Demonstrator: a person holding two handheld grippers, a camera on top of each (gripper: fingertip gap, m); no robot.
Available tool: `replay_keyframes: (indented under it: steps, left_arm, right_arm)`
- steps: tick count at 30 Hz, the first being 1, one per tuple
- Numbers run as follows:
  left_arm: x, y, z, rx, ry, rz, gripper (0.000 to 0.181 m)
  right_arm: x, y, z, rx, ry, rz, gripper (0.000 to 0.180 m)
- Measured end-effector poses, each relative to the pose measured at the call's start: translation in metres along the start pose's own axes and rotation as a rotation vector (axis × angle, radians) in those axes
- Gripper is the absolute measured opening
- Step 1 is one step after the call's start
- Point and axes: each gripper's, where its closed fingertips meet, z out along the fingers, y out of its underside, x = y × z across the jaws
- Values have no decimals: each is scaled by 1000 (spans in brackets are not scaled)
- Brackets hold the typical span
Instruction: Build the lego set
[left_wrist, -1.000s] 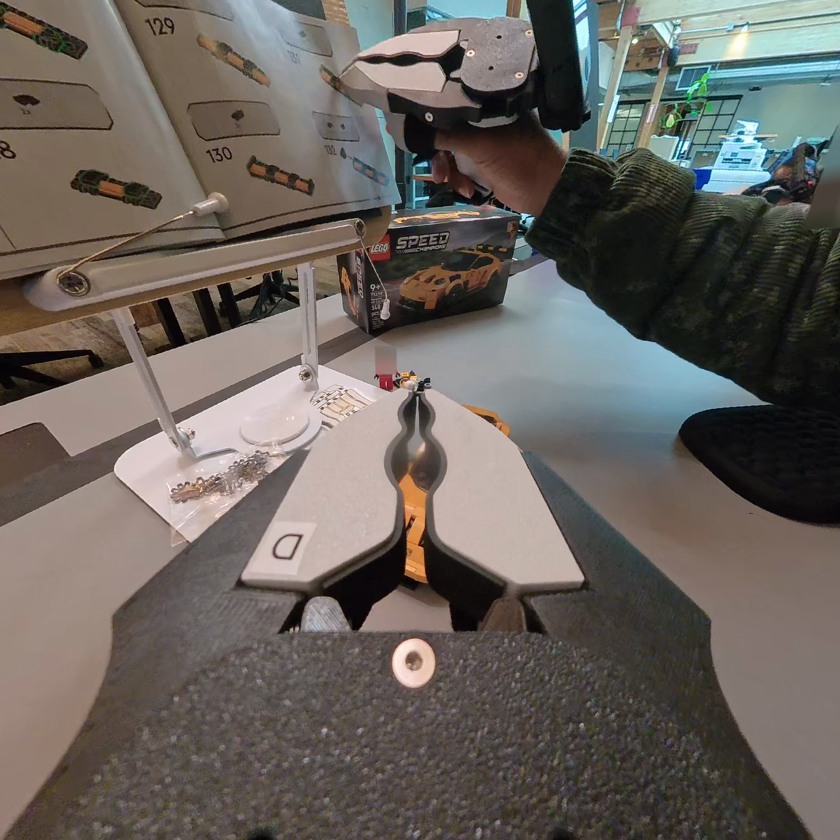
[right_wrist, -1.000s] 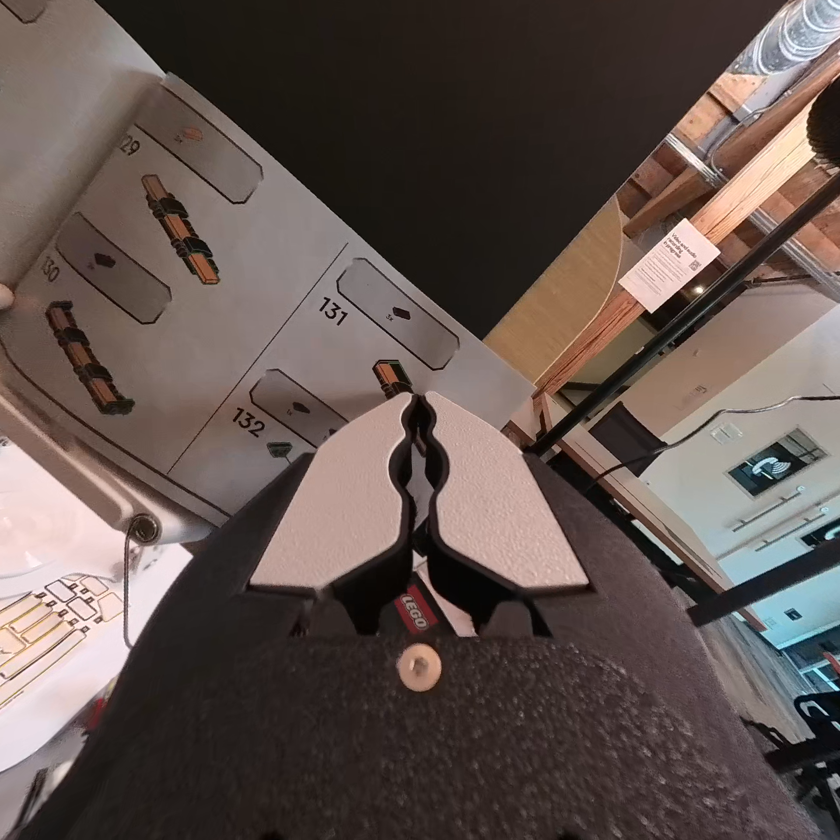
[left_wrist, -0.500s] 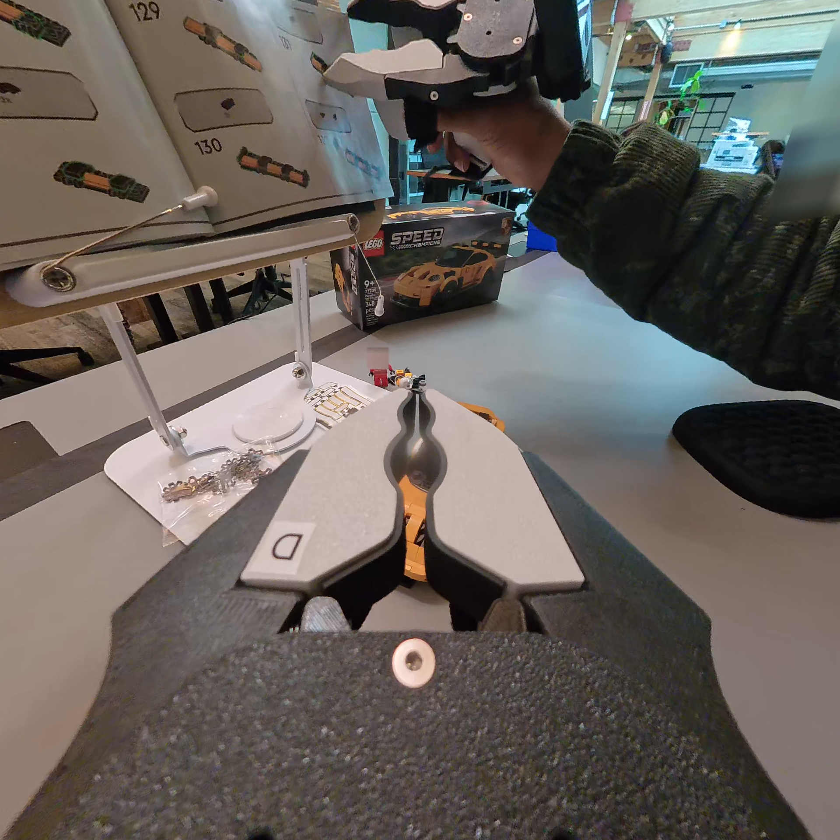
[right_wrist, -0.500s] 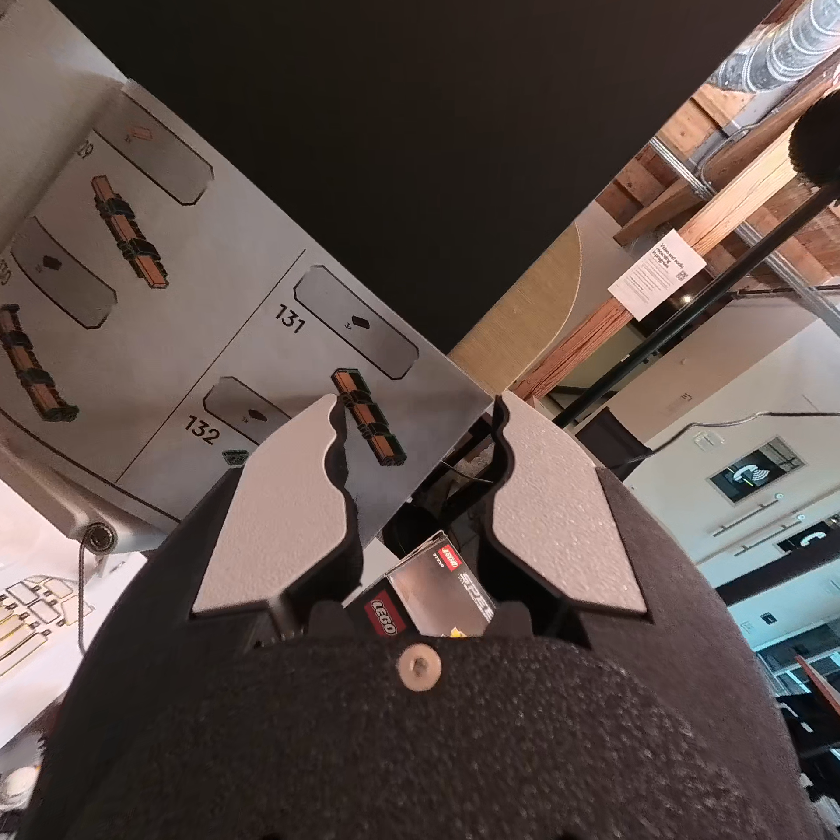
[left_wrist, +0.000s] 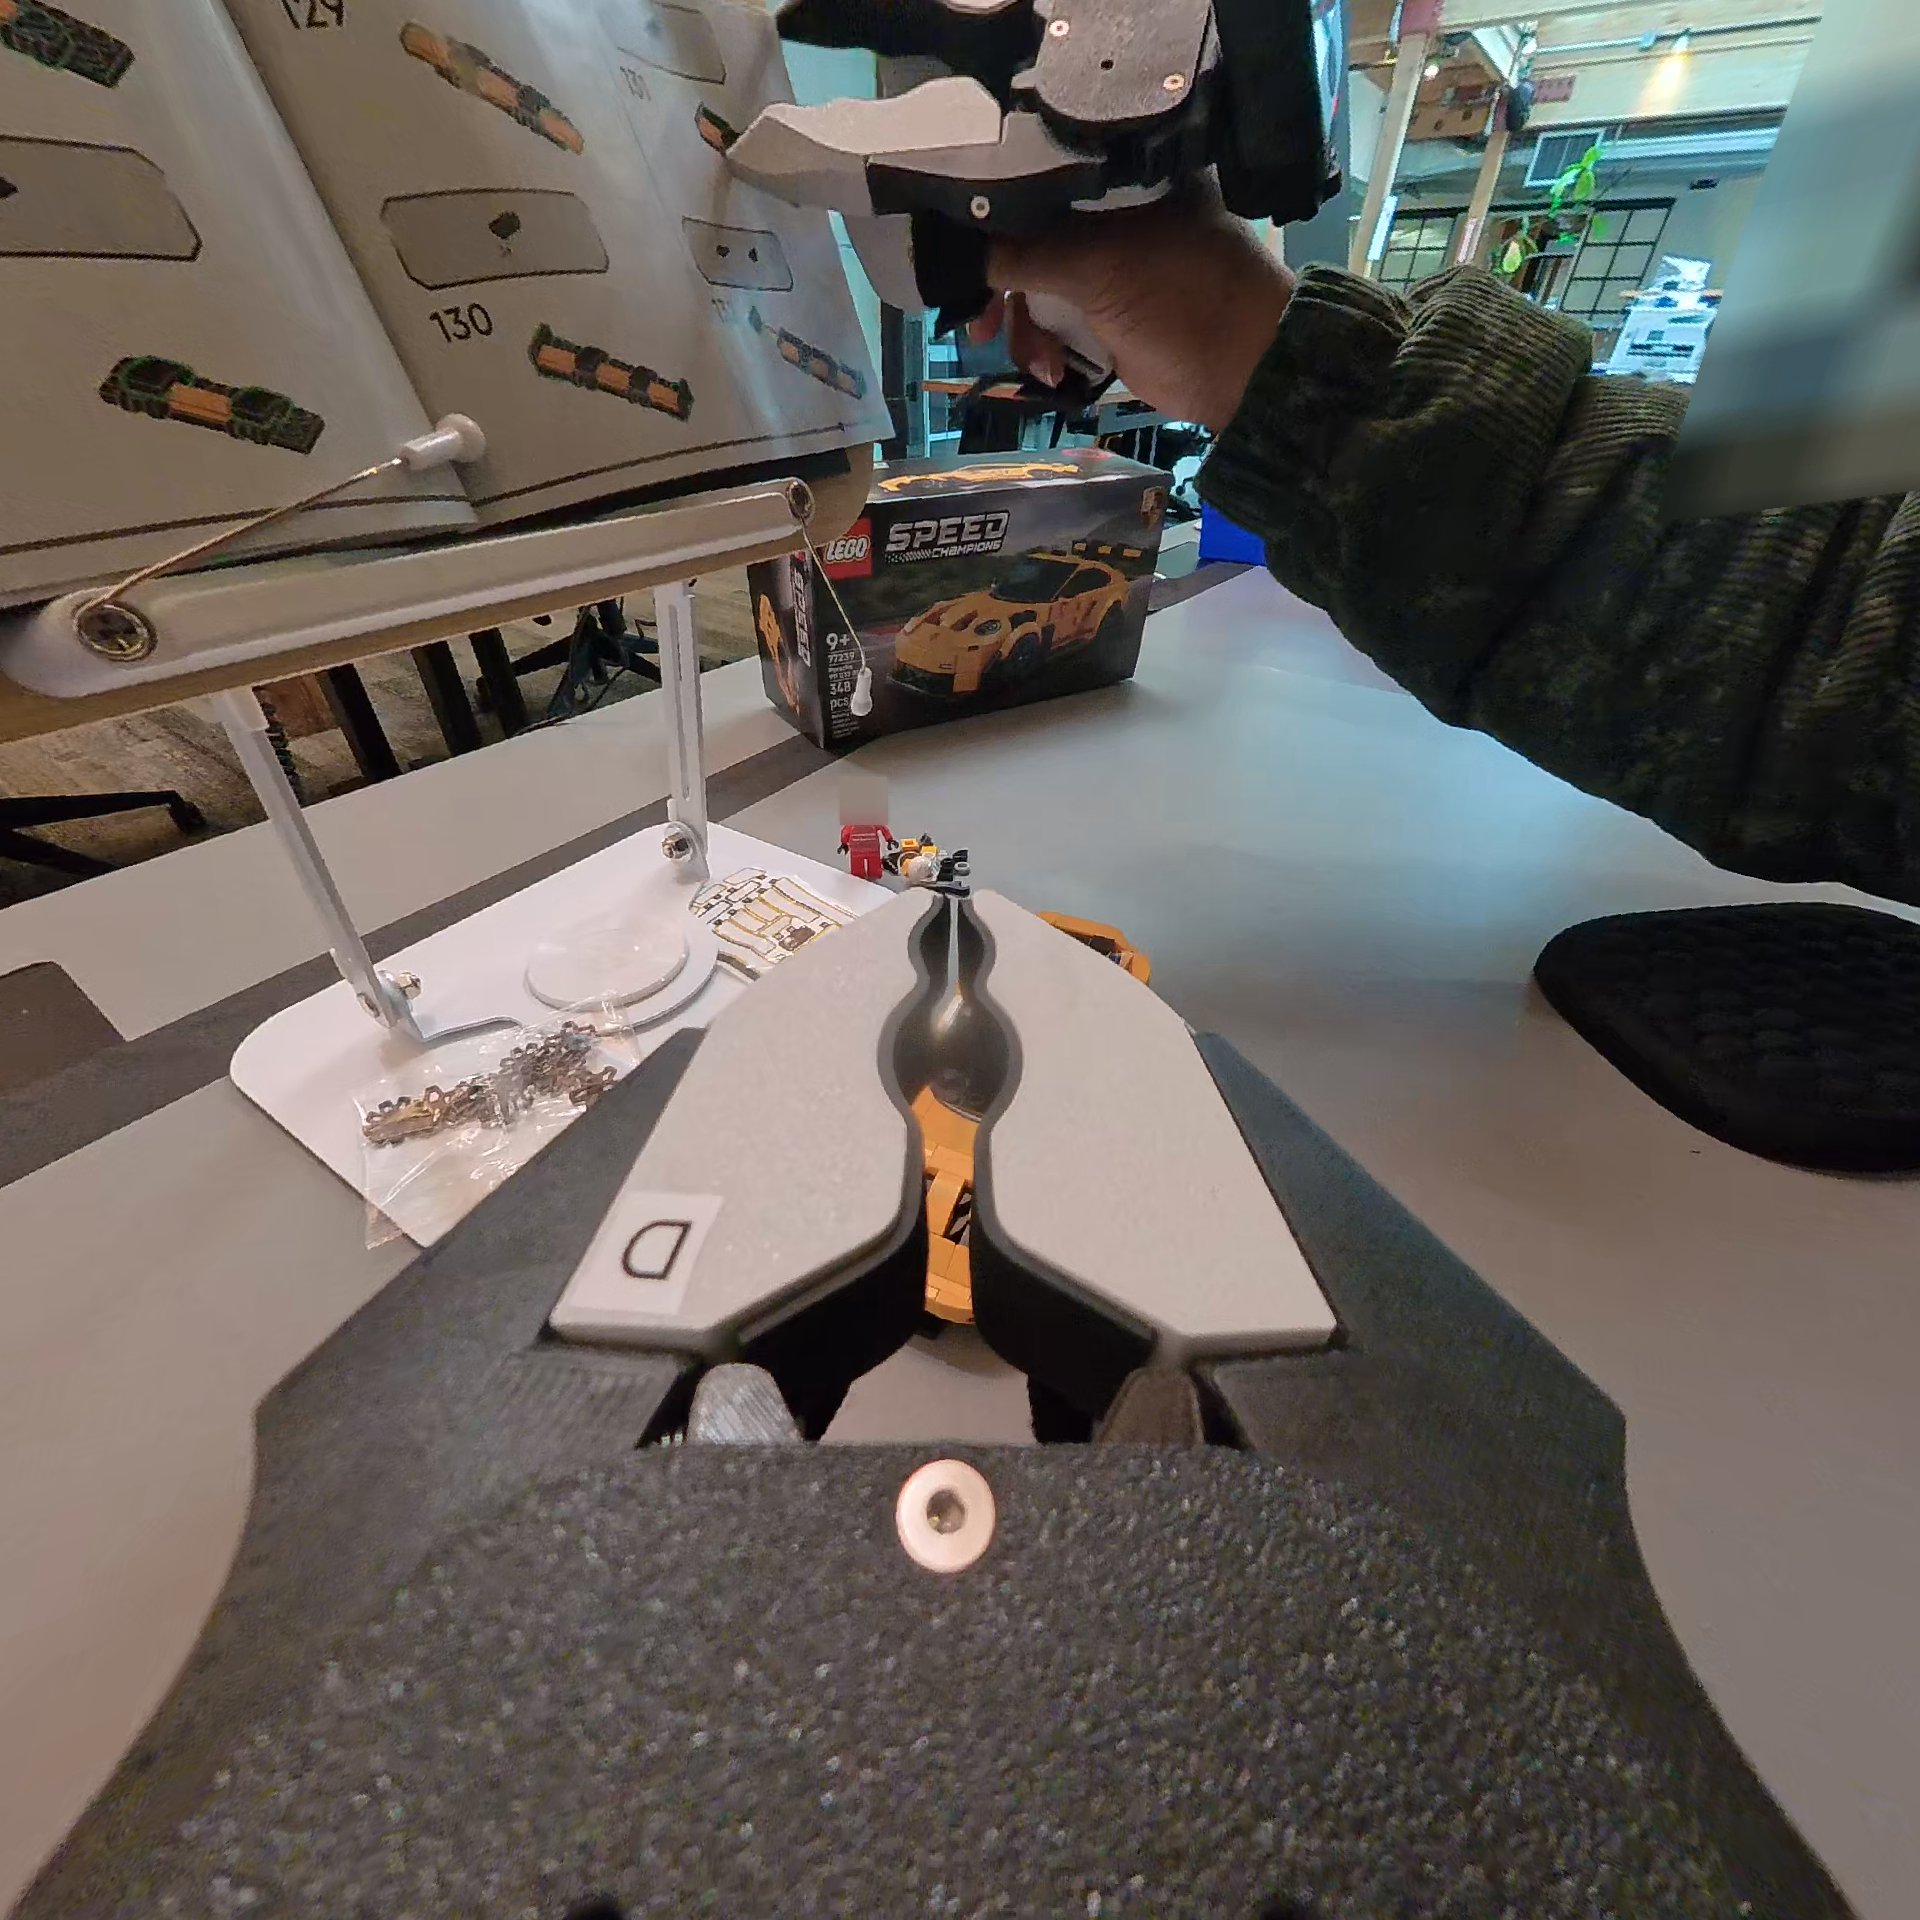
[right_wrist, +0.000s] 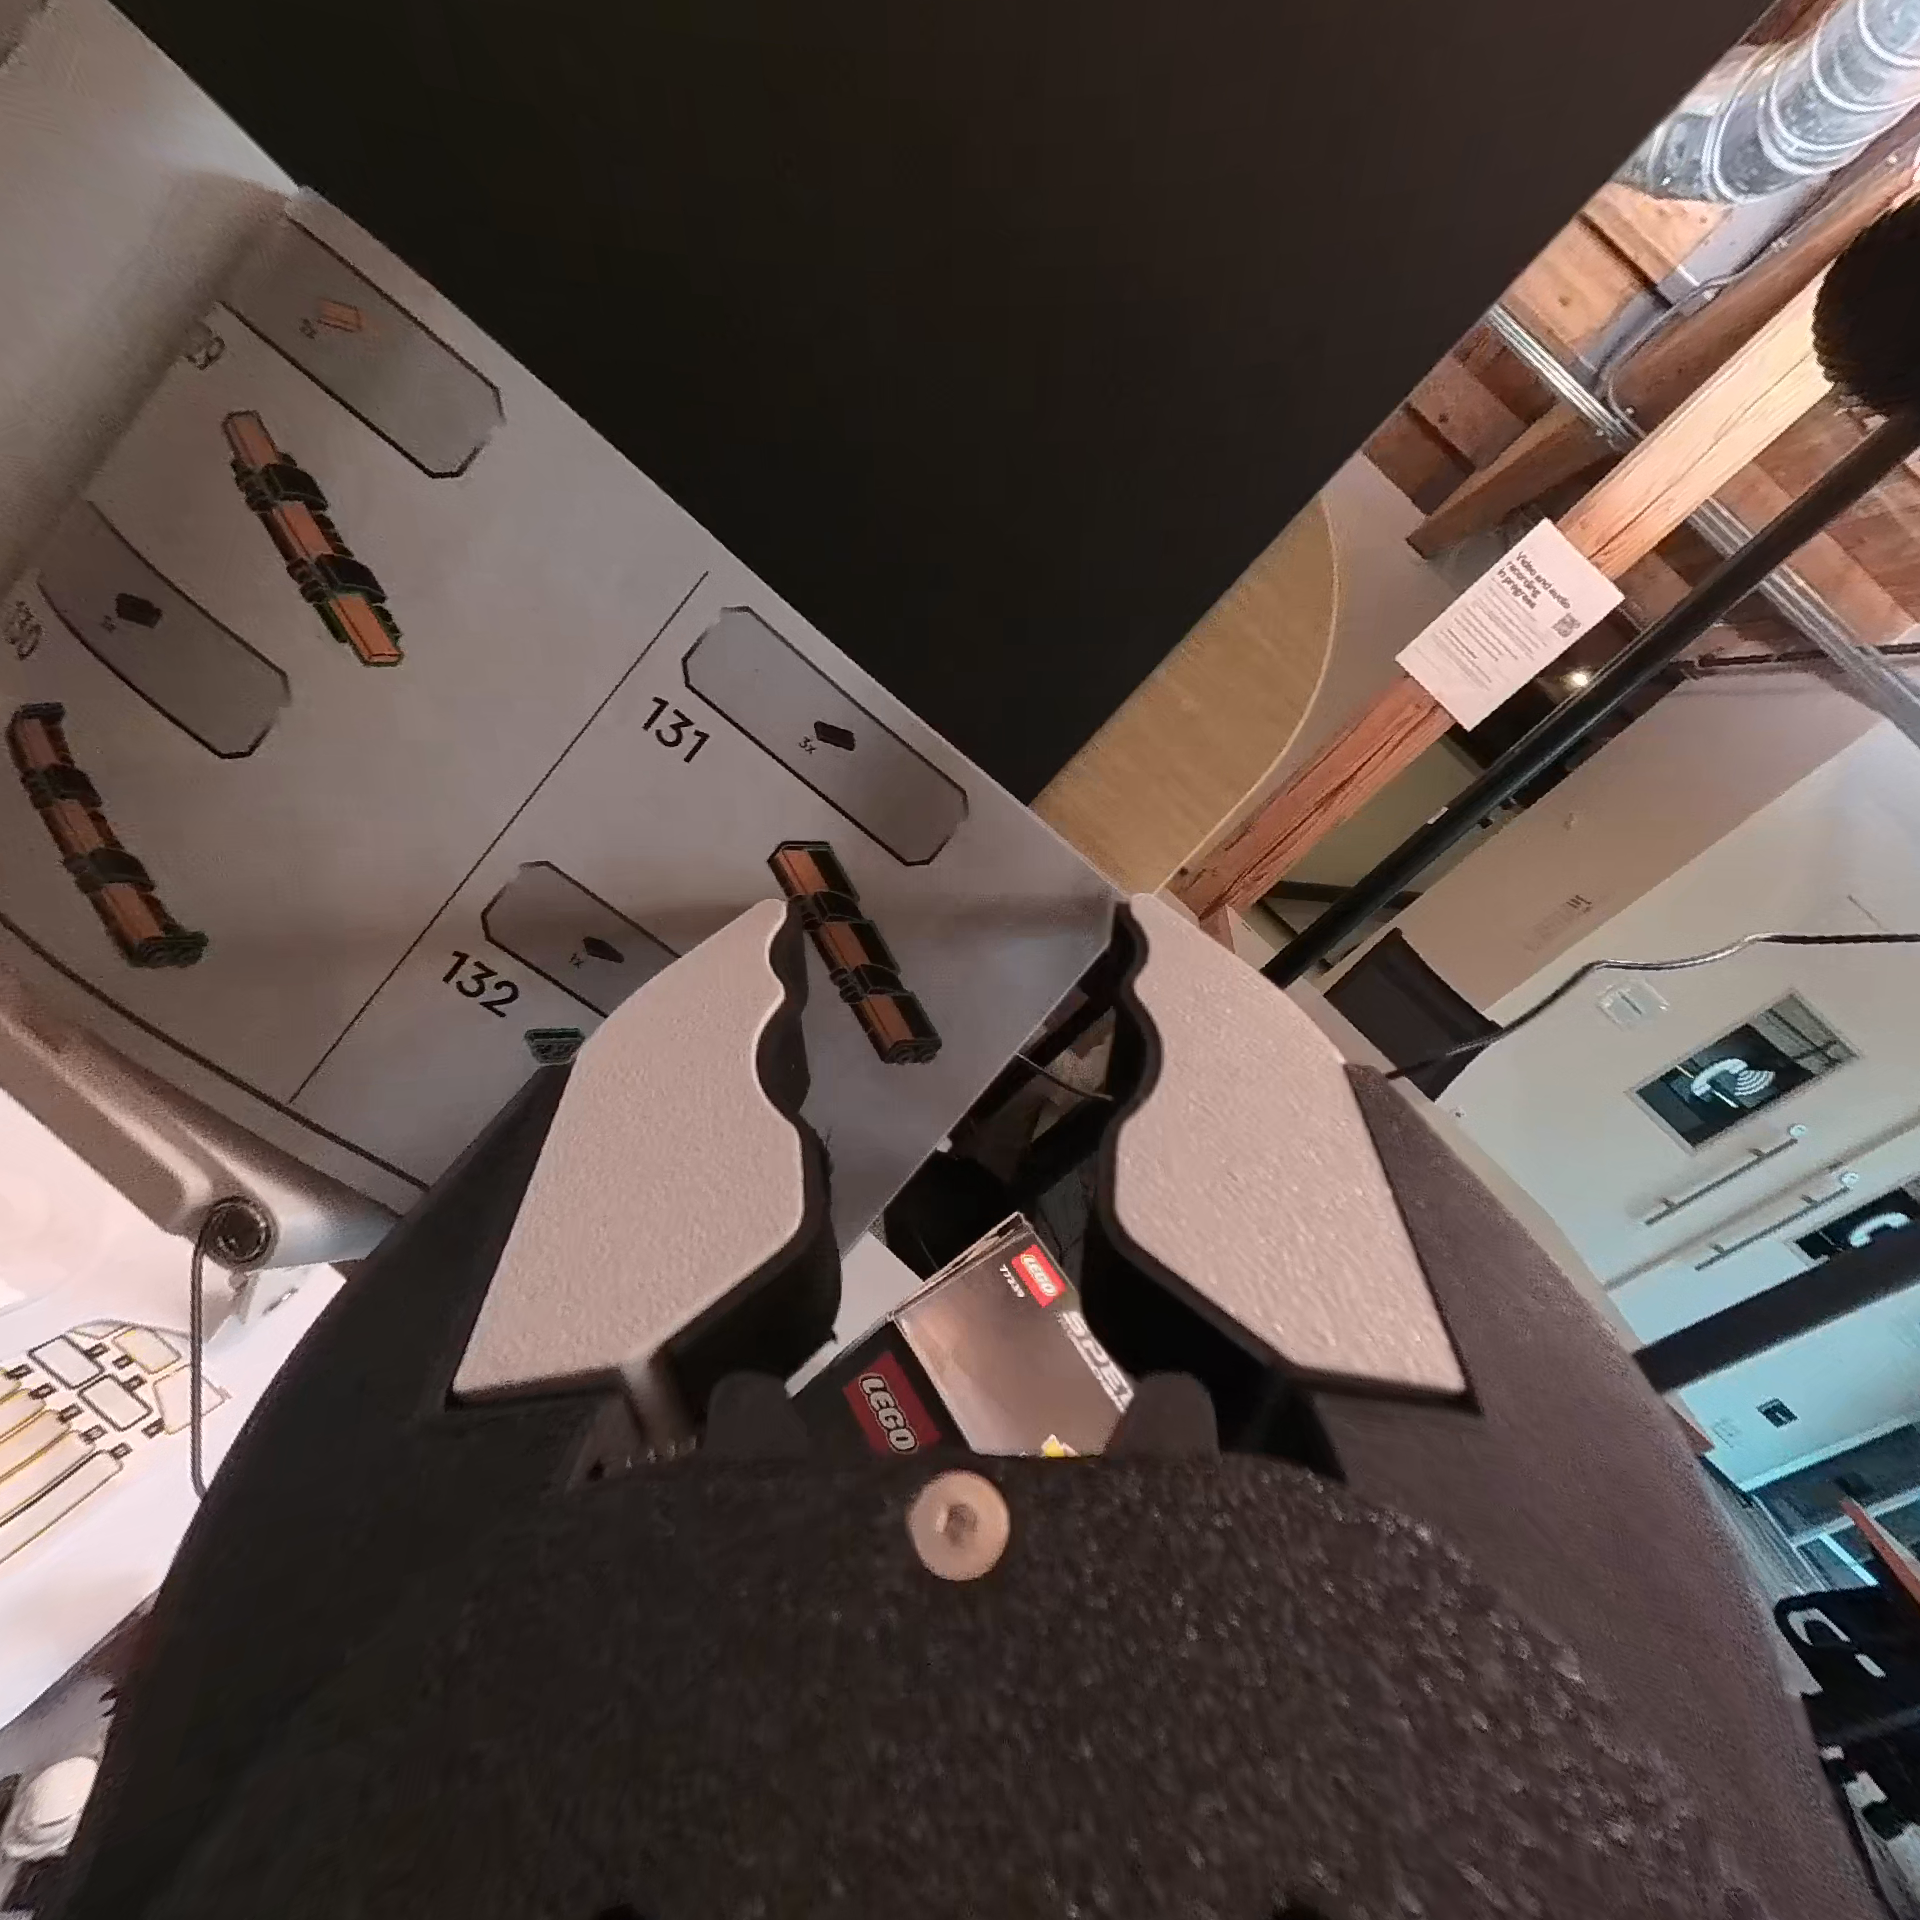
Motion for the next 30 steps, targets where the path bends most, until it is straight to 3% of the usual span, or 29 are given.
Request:
replay_keyframes:
  steps: [11, 24, 30]
  left_arm:
    - [2, 2, 1, -7, 5, 0, 1]
    - [2, 1, 0, -6, 6, 0, 1]
    - [2, 1, 1, -7, 9, 1, 1]
  right_arm:
    - [0, 3, 3, -16, -25, -6, 60]
    - [5, -1, -5, 27, 173, -107, 56]
    - [2, 0, -4, 28, 142, -75, 53]
